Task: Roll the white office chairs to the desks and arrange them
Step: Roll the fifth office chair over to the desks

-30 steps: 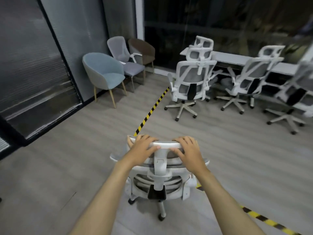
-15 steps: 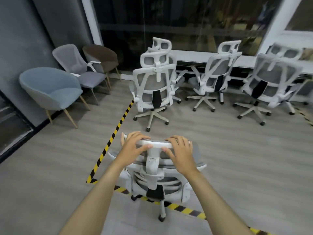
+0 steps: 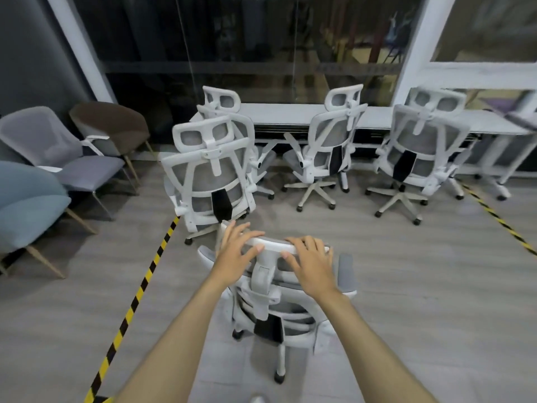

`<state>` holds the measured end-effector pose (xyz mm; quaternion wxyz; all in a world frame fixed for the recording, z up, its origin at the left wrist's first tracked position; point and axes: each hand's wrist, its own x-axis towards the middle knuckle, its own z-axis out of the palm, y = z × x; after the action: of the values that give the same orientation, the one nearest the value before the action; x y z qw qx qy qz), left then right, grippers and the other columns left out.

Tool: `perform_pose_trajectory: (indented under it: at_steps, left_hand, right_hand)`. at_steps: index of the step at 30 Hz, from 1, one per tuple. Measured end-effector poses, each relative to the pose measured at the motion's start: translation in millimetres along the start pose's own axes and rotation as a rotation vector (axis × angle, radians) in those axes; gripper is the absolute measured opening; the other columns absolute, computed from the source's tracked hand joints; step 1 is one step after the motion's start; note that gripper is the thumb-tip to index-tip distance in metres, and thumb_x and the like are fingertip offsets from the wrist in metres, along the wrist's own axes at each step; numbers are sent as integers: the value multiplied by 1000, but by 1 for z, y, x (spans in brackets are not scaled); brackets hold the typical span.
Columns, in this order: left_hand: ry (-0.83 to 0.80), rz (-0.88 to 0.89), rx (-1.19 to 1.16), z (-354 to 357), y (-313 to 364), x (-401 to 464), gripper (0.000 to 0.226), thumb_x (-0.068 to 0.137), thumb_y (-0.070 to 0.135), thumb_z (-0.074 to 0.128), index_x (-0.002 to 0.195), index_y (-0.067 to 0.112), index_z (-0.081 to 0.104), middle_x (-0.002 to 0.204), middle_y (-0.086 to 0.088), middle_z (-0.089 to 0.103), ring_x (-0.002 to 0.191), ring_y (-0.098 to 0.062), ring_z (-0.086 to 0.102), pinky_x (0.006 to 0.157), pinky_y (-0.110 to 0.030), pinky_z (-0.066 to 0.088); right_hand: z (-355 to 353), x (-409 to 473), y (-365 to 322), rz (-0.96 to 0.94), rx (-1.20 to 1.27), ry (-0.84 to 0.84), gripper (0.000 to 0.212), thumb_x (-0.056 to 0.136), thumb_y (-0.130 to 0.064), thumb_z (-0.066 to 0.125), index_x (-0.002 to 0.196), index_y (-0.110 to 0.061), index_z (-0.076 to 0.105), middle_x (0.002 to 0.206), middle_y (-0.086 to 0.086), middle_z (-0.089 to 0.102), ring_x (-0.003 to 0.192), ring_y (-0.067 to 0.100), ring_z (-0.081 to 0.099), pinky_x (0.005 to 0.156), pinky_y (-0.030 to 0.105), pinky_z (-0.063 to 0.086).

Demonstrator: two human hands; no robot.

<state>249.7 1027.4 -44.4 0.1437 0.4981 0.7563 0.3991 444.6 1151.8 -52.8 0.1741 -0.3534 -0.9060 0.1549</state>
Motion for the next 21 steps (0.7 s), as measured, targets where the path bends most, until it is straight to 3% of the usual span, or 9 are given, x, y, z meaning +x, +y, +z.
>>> perform_pose_trajectory:
  at_steps: [4,9,13,16,21]
  left_hand:
    - [-29,80,-14,26,-9,93,32,91,67,50,122,61,55,153,18,36,153,-6,5,121,-55,22]
    - [-96,115,88,56,-12,199,40,95,66,47,134,54,49,159,25,23,151,4,-9,121,-58,16]
    - [-141,119,141,69,-7,278,40,98,64,44,135,52,47,160,25,21,151,4,-9,120,-62,15]
    - [-147,99,144,77,-1,334,36,101,59,38,132,47,51,155,25,27,151,2,-3,118,-64,15]
    - [-99,110,154,100,-1,429,32,104,53,30,122,42,54,142,28,37,151,1,4,118,-61,22]
  right_hand:
    - [-5,67,39,61,-20,58,42,103,-59,39,136,-38,54,118,-10,49,119,16,41,103,48,31]
    - [-10,149,86,140,-54,86,52,98,-65,25,134,-40,53,116,-9,49,116,16,41,104,54,35]
    - [-18,216,117,195,-59,61,49,98,-64,29,134,-41,52,118,-10,49,118,18,41,104,56,34]
    - [-18,265,139,209,-59,39,45,100,-64,33,136,-43,51,119,-11,49,119,17,41,105,56,32]
    - [-8,348,172,253,-34,62,38,102,-57,40,134,-40,51,119,-10,49,119,18,41,106,68,30]
